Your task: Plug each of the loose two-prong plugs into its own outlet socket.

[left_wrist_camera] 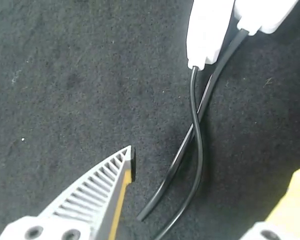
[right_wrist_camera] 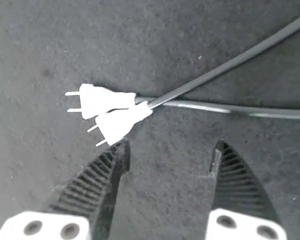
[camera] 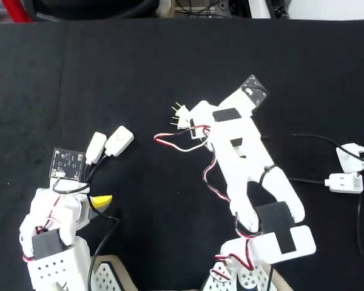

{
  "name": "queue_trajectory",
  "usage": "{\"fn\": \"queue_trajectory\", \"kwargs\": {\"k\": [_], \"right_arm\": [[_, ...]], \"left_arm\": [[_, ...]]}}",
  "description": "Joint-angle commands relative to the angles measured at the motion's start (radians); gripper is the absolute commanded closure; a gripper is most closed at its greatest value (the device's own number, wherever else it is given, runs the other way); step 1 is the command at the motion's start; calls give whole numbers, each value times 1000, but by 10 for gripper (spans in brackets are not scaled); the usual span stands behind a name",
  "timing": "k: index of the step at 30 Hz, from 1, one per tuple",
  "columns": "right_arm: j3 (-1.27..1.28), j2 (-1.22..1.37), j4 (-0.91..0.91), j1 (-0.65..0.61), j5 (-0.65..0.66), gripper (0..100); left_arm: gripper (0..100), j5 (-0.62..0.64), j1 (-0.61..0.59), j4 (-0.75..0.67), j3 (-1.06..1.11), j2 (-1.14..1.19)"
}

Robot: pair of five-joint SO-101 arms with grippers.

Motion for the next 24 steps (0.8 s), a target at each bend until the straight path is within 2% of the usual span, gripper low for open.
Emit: {"fn": "queue_trajectory", "kwargs": {"k": [1, 6, 11, 19, 24], "right_arm": [[-16, -2, -14, -21, -38, 740], [-2, -1, -35, -57, -69, 740], [87, -1, -206, -114, -144, 740], [117, 7, -293, -87, -244, 741], [74, 153, -381, -54, -262, 848]], "left_arm": [[544, -9, -1, -20, -5, -5], [544, -29, -1, -21, 7, -5], [544, -77, 24, -18, 12, -5], [544, -78, 24, -25, 21, -5], [544, -78, 19, -23, 19, -5]]}}
